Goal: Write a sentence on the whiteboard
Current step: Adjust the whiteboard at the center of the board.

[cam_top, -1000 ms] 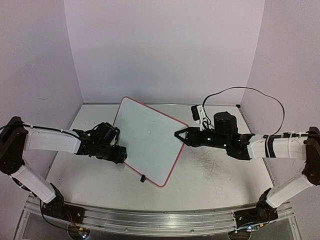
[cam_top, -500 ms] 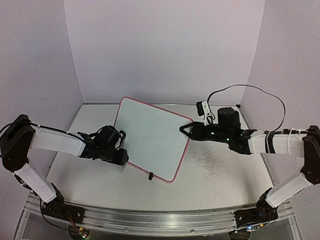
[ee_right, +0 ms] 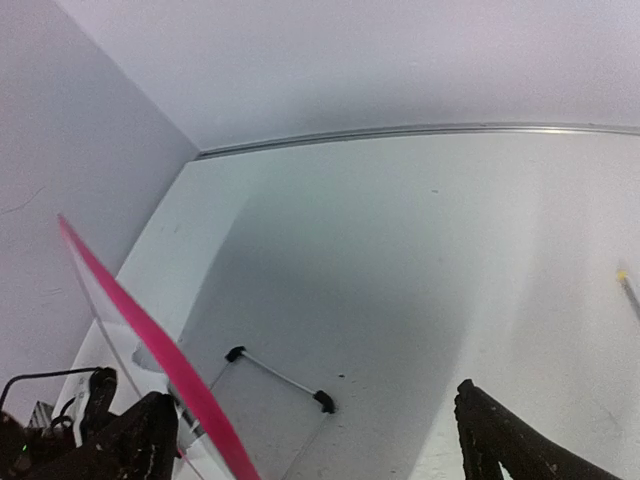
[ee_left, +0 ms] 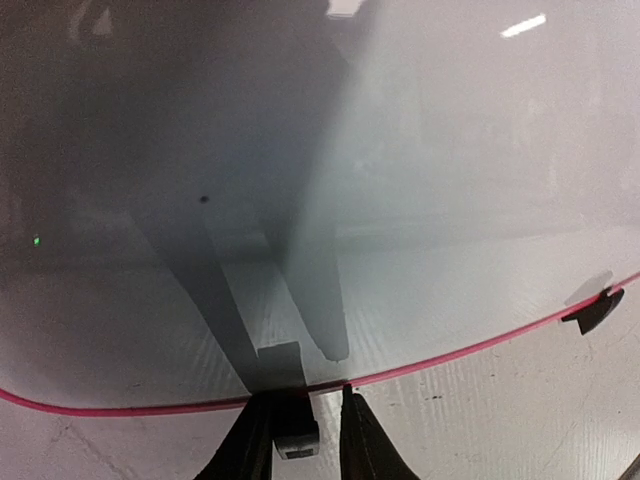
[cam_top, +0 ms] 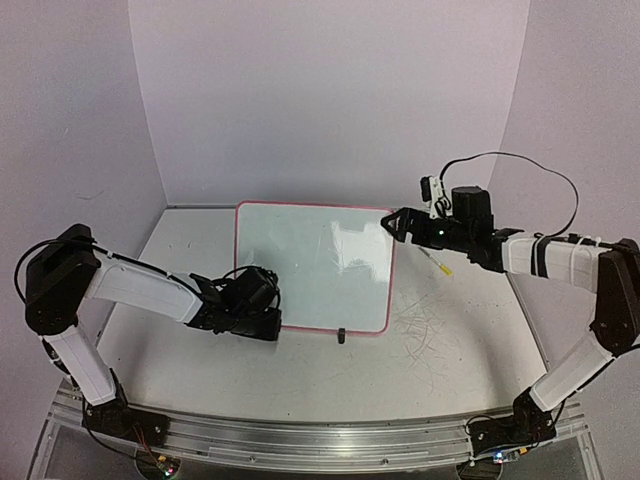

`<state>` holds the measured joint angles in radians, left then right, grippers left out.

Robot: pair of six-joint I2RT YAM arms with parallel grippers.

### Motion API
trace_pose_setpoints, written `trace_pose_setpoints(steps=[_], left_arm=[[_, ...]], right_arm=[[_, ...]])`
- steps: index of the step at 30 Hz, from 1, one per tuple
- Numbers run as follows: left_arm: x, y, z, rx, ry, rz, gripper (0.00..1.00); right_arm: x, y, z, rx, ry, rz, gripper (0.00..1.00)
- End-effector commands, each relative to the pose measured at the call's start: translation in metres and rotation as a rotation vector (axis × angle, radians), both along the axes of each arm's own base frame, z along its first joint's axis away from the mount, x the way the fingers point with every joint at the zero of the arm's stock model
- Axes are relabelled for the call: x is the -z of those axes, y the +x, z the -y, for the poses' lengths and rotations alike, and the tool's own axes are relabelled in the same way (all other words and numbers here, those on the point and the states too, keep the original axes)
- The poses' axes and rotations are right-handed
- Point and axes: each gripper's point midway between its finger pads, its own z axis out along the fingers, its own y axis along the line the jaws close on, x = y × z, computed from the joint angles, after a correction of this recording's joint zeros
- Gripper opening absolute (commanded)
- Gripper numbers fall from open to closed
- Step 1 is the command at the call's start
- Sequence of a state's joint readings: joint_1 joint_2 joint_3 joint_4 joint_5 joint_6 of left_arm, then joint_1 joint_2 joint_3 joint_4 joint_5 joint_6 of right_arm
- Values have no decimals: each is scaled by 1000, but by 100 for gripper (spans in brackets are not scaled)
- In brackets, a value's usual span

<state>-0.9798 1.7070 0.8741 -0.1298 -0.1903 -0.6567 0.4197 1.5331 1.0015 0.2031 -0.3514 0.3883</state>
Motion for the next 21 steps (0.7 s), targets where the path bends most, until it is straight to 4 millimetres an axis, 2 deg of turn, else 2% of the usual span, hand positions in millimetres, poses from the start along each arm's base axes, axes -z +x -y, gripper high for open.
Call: trace_pose_setpoints(steps=[1, 7, 11, 14, 16, 19, 21], left_arm=[[6, -22, 51, 97, -84, -75, 23], [5, -33, 88, 160, -105, -80, 23], [5, -41, 105, 202, -104, -73, 23], [0, -41, 106, 209, -103, -54, 24], [-8, -39, 103, 206, -98, -31, 29], [-36, -36, 99, 226, -116, 30, 39], [-59, -34, 98, 241, -135, 77, 48]], right_arm=[[-17, 30, 42, 156, -74, 28, 98], [-52, 30, 72, 258, -173, 117, 98], [-57, 21, 75, 244, -197, 135, 98], [-42, 9, 64, 164, -199, 104, 98], [-16, -6, 54, 102, -249, 51, 98], [15, -34, 20, -25, -302, 14, 97], [41, -59, -11, -124, -347, -13, 95]])
